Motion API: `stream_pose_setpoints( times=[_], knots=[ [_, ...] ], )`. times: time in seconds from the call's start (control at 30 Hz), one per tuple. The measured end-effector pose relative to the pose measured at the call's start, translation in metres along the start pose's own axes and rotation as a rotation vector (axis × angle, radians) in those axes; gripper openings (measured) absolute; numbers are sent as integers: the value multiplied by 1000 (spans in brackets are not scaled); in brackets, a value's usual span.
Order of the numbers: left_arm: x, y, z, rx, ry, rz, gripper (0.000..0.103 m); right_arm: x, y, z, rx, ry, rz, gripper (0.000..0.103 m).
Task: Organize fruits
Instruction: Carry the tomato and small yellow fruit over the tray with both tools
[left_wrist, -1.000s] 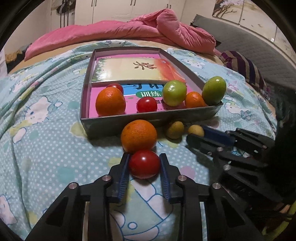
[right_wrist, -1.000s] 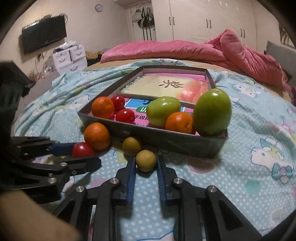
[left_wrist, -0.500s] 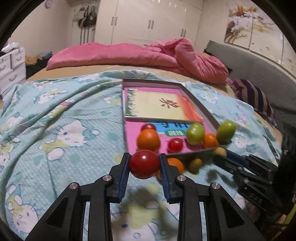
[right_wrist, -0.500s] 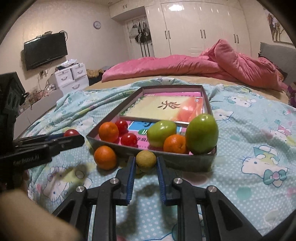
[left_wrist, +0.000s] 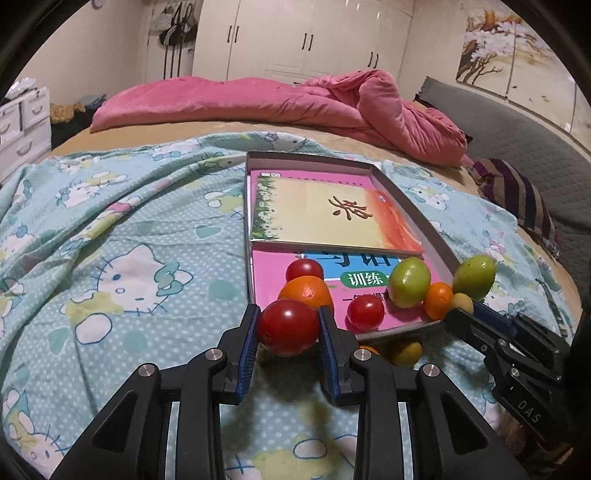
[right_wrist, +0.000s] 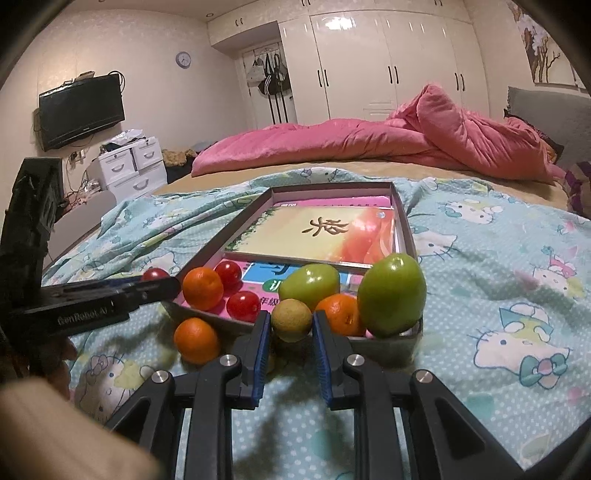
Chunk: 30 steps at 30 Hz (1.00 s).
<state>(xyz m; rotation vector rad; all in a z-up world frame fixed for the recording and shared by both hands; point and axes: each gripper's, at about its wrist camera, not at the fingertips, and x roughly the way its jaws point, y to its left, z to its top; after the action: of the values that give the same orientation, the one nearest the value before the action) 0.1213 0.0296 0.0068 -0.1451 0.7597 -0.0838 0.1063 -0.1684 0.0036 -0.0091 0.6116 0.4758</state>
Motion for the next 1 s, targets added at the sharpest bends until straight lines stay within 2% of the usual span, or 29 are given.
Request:
stream_pose_setpoints(
  times=[0.3, 0.5, 1.0],
  knots=[
    [4, -7, 1, 36, -12, 32, 32, 13, 9, 4, -47, 10, -27, 23],
    [12, -4, 2, 8, 21, -11, 34, 16, 10, 5, -51, 11, -48, 23],
    [13, -6, 1, 14, 22, -15, 34, 20, 15, 5, -78, 12, -80, 23]
  ],
)
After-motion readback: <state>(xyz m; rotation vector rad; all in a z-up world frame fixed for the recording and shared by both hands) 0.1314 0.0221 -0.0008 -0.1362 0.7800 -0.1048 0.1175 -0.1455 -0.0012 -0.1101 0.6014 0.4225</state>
